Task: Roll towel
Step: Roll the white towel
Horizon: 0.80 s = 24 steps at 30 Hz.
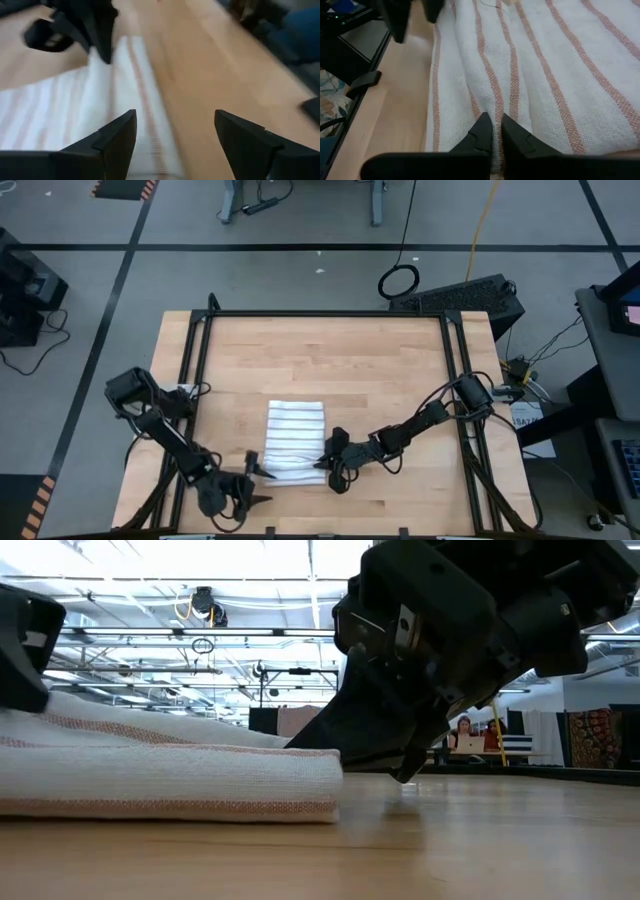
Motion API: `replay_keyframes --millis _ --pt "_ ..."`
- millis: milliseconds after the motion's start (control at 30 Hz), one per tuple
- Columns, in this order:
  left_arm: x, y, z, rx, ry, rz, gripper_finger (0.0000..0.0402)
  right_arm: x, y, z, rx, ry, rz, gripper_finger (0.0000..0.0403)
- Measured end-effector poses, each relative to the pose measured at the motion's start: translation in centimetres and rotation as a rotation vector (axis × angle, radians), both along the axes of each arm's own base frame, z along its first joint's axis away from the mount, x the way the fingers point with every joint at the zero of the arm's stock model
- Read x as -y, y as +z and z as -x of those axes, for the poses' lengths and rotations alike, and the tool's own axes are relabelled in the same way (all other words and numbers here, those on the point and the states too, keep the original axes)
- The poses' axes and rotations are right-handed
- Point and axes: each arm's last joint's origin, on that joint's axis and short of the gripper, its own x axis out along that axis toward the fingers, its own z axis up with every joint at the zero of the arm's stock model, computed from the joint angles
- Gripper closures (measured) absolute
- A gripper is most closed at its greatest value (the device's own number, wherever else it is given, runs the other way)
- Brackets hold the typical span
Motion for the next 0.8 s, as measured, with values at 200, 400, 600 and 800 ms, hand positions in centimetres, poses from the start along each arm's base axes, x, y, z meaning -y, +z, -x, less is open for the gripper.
replay_keyframes --millis 200,400,600,800 --pt "0.1 0.2 -0.3 0.004 0.049 -0.126 0.0130 0.0 -0.1 0.1 -0.016 -0.006 -0.004 0.0394" --pt "-0.5 -0.5 0.1 -0.109 0.125 -0.107 0.0130 0.1 -0.3 0.1 -0.036 -0.014 -0.011 0.0394" --pt "-0.6 -0.6 0.4 -0.127 0.138 -0.105 0.0130 0.1 -0.3 0.1 -0.036 -0.013 -0.012 0.0394" --pt "-0.9 -1.7 0.0 -0.164 0.157 -0.101 0.0130 0.1 -0.3 0.2 -0.039 -0.010 -0.012 0.0394"
